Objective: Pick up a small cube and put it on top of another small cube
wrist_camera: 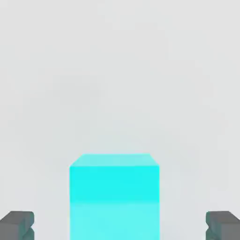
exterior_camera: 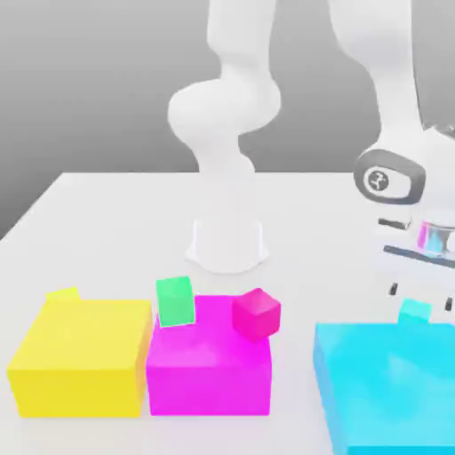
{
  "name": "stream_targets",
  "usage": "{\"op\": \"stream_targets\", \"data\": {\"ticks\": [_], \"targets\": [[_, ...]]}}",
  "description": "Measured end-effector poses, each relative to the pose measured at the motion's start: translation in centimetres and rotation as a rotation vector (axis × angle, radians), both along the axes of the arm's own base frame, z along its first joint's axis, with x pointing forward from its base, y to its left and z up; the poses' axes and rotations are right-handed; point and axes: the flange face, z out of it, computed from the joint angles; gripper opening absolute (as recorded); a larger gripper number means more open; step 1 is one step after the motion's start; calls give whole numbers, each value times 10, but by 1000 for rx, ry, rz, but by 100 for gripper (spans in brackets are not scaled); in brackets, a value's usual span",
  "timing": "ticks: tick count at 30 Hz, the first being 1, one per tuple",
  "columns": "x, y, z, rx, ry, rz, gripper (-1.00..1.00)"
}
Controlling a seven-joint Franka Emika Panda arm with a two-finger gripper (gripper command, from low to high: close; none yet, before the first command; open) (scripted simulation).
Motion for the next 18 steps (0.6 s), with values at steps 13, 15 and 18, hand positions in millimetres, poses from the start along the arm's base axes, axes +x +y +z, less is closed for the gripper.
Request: {"op": "stream_targets", "data": {"ticks": [13, 15, 18], "targets": [[0, 0, 36, -2, 0, 1, -100], [11, -11, 57, -5, -3, -60, -100], [59, -62, 88, -10, -13, -315, -100]]}}
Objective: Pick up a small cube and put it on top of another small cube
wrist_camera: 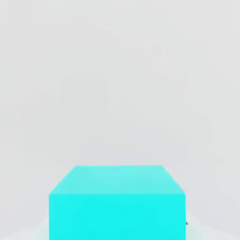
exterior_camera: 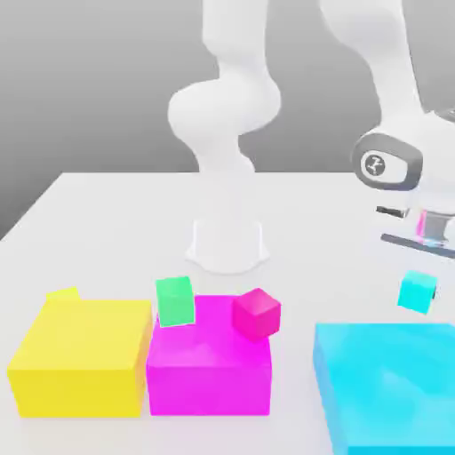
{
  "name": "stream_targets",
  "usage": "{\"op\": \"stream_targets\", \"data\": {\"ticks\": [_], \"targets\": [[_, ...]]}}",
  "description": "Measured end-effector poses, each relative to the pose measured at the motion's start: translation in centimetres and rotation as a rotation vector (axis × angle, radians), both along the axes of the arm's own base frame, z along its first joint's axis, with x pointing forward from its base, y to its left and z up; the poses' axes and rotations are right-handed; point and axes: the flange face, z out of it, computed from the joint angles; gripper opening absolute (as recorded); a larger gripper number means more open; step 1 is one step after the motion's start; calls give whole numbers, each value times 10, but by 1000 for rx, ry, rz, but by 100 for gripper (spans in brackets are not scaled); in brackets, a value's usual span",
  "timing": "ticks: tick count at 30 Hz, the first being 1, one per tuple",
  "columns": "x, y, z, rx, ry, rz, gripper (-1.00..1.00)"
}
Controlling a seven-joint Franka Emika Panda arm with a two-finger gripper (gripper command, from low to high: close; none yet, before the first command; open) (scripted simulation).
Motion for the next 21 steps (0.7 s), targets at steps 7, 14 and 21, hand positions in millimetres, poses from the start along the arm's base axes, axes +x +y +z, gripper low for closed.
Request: {"op": "stream_targets", "data": {"ticks": [7, 14, 21], "targets": [[49, -113, 68, 0, -8, -534, -100], [55, -221, 95, 16, 7, -997, -100], [54, -225, 53, 16, 7, -1015, 100]]}}
